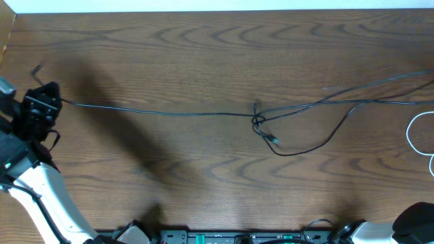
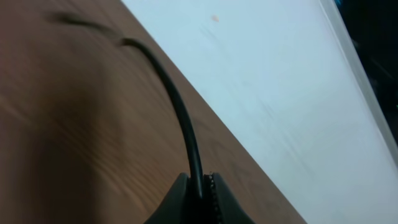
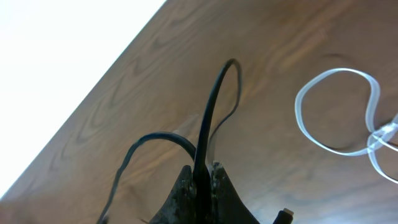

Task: Untangle cables
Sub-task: 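Pull the grippers apart, stretching the black cable left and right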

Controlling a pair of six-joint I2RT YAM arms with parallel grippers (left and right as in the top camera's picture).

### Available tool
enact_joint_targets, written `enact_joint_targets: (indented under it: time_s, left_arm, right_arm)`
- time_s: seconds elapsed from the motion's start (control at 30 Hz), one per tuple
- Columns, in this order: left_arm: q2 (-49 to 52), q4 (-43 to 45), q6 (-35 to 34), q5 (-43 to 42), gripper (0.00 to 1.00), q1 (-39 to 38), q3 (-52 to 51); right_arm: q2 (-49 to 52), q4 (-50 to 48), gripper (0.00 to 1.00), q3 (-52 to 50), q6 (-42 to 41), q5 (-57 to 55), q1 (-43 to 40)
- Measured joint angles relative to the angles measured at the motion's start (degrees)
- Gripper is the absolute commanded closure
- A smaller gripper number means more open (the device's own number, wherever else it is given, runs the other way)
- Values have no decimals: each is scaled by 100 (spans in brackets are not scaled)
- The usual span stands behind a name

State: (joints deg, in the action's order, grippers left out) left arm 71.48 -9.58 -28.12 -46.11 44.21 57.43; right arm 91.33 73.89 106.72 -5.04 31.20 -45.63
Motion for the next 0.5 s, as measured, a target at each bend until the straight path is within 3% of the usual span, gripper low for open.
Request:
enact_joint_targets:
  time_s: [0.5]
  left_arm:
    - [0, -52, 133, -643, 85, -2299, 0]
  right_arm:
    - [0, -476, 99, 0, -195, -310, 2662]
